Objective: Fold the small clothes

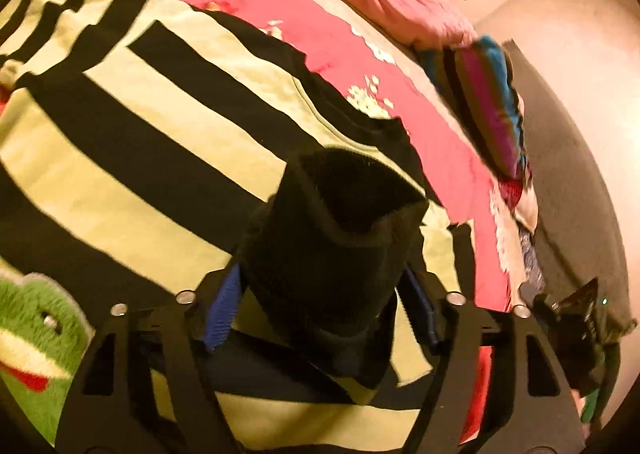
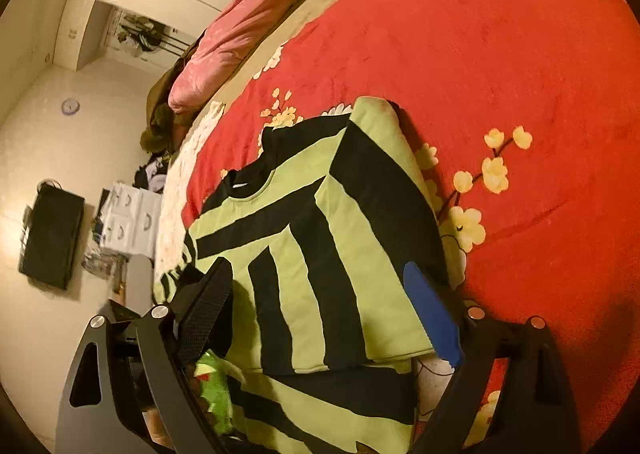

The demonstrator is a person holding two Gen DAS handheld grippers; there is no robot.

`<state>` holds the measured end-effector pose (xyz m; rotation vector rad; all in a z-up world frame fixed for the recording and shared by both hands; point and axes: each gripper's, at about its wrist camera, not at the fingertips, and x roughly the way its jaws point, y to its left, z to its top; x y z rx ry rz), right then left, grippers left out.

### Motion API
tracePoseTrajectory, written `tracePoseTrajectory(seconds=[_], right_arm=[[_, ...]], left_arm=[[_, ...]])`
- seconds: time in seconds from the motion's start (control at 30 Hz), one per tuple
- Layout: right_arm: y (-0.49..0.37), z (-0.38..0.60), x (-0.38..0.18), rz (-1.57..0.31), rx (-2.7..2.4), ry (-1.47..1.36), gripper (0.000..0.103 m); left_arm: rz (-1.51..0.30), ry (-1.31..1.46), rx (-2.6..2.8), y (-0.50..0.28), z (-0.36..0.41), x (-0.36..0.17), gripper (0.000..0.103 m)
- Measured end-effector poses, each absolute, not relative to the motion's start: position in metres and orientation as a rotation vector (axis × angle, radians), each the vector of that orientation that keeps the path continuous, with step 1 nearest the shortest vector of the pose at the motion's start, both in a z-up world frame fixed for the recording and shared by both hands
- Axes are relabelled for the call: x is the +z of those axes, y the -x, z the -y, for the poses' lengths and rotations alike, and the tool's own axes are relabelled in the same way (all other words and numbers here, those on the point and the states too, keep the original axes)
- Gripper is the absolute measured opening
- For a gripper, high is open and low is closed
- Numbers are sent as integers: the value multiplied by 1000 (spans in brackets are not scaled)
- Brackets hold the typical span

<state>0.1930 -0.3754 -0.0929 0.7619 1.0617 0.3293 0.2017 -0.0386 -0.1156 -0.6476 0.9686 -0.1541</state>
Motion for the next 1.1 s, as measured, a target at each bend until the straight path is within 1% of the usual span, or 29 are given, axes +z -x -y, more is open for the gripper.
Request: tracePoseTrajectory(seconds=[0.07, 0.1, 0.2, 0.23, 0.33, 0.47, 0.6, 0.73, 0.77, 0.8, 0.87, 0.9, 0.93, 0.97, 1.0, 1.03, 1.07, 1.1], right_arm=[[-192, 370, -94, -1066, 337, -741, 87], [-192, 367, -94, -1071, 340, -730, 87], [-191, 358, -100, -1092, 350, -707, 87], [-191, 356, -101, -1097, 353, -708, 87], [-190, 355, -108, -1114, 352, -732, 87], [-189, 364, -108, -1102, 335, -786, 87], [-187, 375, -106, -1076, 311, -805, 87], [-184, 385, -109, -1063, 300, -851, 87], [-183, 386, -111, -1065, 300, -863, 87], [-182, 387, -111, -1067, 304, -869, 87], [-181, 389, -111, -1065, 308, -875, 87], [-181, 390, -110, -1062, 308, -875, 87], [-181, 391, -109, -1059, 305, -874, 87], [-181, 392, -108, -1055, 300, -873, 87], [-181, 392, -107, -1053, 298, -873, 87], [-181, 391, -107, -1054, 300, -874, 87], [-181, 390, -107, -1057, 304, -871, 87], [-181, 388, -107, -1059, 307, -867, 87]], left_arm=[[-957, 675, -131, -200, 35, -113, 76], [-950, 684, -120, -198, 33, -112, 78], [-951, 686, -83, -194, 30, -110, 79], [-955, 707, -77, -191, 28, -110, 82], [-978, 695, -64, -186, 34, -111, 84], [-982, 571, -66, -186, 54, -107, 84], [-981, 380, -39, -191, 80, -102, 85], [-1003, 172, 7, -207, 107, -111, 83], [-1011, 122, 5, -210, 113, -117, 74], [-1020, 76, 12, -213, 117, -123, 58], [-1020, 95, -16, -212, 110, -129, 52], [-1016, 118, -28, -211, 104, -129, 46], [-1001, 144, -55, -210, 99, -126, 42], [-982, 158, -77, -208, 94, -121, 34], [-964, 165, -91, -208, 89, -116, 29], [-943, 200, -115, -206, 81, -109, 27], [-925, 248, -135, -205, 72, -104, 22], [-907, 290, -146, -205, 64, -100, 21]])
